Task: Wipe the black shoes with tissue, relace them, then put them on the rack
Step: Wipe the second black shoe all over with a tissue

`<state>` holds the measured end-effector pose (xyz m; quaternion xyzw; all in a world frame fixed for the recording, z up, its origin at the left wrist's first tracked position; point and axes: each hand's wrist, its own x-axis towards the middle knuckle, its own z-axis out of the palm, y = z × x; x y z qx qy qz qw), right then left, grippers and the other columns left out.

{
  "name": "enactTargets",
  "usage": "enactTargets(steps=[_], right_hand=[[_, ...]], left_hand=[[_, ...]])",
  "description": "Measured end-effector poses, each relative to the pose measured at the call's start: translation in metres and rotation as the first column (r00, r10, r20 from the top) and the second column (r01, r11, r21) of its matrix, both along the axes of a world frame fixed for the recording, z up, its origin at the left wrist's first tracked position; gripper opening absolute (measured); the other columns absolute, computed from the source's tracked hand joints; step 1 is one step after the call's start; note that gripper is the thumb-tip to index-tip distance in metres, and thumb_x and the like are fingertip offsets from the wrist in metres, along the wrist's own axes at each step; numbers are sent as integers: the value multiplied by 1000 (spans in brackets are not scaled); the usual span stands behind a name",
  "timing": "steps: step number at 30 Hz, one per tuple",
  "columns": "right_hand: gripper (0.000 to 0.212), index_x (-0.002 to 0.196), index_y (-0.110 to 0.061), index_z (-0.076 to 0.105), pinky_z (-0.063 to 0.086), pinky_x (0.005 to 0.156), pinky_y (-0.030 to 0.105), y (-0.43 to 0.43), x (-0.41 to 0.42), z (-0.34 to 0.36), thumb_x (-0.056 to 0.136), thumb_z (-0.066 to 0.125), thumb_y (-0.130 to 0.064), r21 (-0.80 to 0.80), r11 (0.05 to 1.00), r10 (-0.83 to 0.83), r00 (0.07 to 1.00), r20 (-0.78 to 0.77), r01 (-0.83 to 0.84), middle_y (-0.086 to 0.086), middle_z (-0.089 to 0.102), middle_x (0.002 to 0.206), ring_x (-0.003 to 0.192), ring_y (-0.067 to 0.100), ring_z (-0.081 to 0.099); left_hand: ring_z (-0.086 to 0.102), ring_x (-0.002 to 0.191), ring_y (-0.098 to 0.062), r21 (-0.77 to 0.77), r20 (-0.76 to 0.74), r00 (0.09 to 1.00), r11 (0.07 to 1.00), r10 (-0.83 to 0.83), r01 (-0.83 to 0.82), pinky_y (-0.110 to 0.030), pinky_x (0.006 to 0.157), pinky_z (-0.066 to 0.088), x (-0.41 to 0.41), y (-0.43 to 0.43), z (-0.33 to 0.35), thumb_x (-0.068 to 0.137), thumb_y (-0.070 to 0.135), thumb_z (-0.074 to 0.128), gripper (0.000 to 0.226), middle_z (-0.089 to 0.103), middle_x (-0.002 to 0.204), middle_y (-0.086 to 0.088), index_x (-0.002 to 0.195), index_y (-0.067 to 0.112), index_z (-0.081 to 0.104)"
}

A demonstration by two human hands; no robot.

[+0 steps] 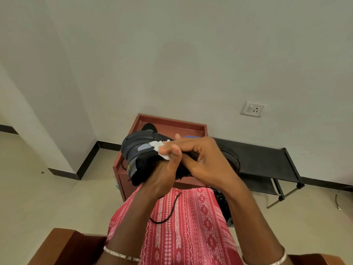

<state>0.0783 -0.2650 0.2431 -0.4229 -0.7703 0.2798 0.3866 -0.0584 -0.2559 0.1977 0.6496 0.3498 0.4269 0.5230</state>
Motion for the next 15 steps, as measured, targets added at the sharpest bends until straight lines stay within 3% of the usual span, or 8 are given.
enactTargets(steps=[3,5,7,9,11,12,15], right_hand=[[23,111,-15,77,33,119,31,7,6,-3,94,66,-5,-21,998,-56,998,-29,56,-6,75,111,111,2,67],[24,109,-16,78,34,120,38,12,17,-8,93,66,-2,-15,987,-159,987,-4,159,-8,76,109,108,-1,67],[26,109,-15,78,37,118,40,10,20,-10,92,65,0,-2,983,-184,983,-1,184,-8,76,109,107,-3,66],[27,111,-15,77,36,118,37,3,11,-9,93,65,1,16,991,-133,991,-32,134,-7,75,111,110,0,67],[31,115,-17,75,34,119,34,-5,2,-8,93,65,3,51,996,-74,996,-44,76,-8,74,115,114,3,66],[33,117,-18,74,33,120,34,-6,1,-8,93,65,3,66,996,-64,997,-44,66,-8,74,116,115,3,65],[29,113,-14,75,33,120,38,0,15,-16,91,67,3,76,983,-165,984,-62,169,-7,74,114,112,3,67]], left_hand=[[51,125,8,-32,-18,1000,999,-2,1,-23,106,45,-2,1,-2,70,96,16,81,60,126,21,129,54,52],[51,121,14,-50,-19,1000,999,12,-13,-13,96,46,-4,1,1,67,97,16,63,60,118,34,113,72,52],[50,122,14,-46,-7,1000,999,26,-27,-13,98,45,-4,1,5,69,96,16,58,58,118,39,110,75,50],[50,127,5,-7,13,999,999,43,-43,-24,107,44,-3,2,1,73,93,15,67,59,125,29,118,63,55],[57,124,-6,-28,38,999,999,36,-35,-37,108,46,-2,3,-3,73,94,17,79,66,123,11,118,48,62],[59,122,-8,-45,48,998,999,29,-27,-40,107,47,-2,3,-4,71,95,18,78,67,121,6,115,49,63],[56,121,5,-105,65,998,994,15,-8,-28,105,46,-2,0,1,59,102,21,70,63,121,20,105,66,60]])
